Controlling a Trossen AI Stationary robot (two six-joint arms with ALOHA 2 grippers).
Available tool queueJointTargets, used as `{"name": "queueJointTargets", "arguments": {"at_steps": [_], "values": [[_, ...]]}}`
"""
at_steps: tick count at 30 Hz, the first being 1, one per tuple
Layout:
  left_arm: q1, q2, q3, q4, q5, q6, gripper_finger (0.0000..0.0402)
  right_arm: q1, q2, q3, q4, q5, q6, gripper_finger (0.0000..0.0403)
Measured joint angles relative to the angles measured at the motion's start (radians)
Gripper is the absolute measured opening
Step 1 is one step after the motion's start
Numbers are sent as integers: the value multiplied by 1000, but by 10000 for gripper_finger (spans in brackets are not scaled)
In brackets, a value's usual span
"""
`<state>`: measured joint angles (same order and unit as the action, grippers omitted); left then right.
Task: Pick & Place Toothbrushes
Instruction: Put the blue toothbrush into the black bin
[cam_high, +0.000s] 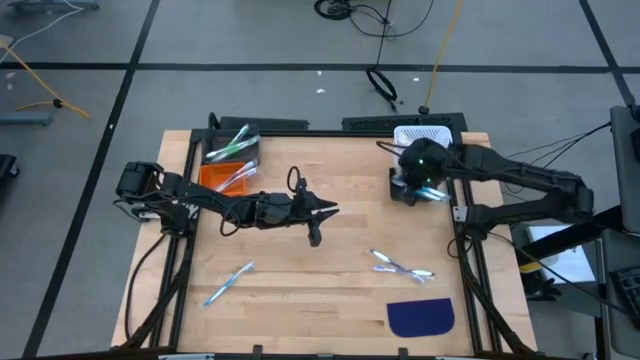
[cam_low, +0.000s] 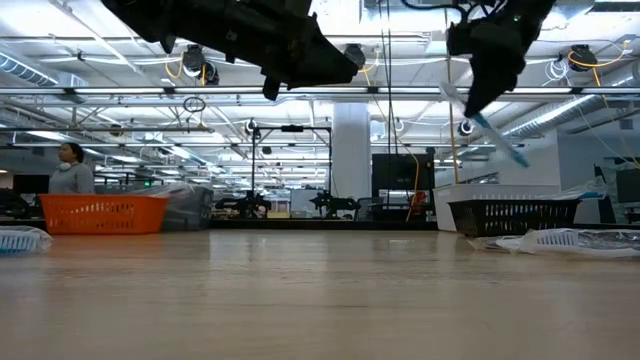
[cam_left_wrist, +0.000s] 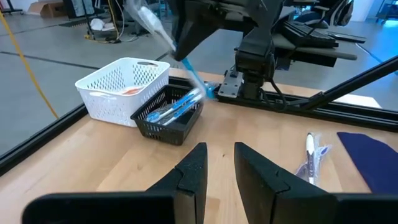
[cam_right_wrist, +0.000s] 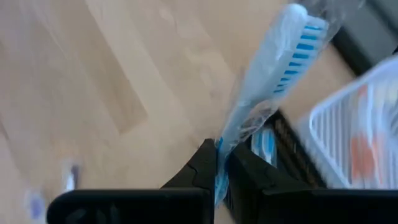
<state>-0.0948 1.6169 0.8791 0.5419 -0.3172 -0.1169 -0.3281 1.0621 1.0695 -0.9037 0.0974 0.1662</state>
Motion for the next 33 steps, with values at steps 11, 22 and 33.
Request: {"name": "queueJointTargets", "arguments": {"at_steps": [11, 22, 33], "values": [[0, 0, 0, 0, 0, 2, 81, -182, 81, 76, -312, -94, -37, 15], [0, 0, 0, 0, 0, 2, 81, -300, 204, 77, -386, -103, -109, 15], [0, 0, 0, -18, 1, 1, 81, -345, 303, 77, -421, -102, -172, 15]]}}
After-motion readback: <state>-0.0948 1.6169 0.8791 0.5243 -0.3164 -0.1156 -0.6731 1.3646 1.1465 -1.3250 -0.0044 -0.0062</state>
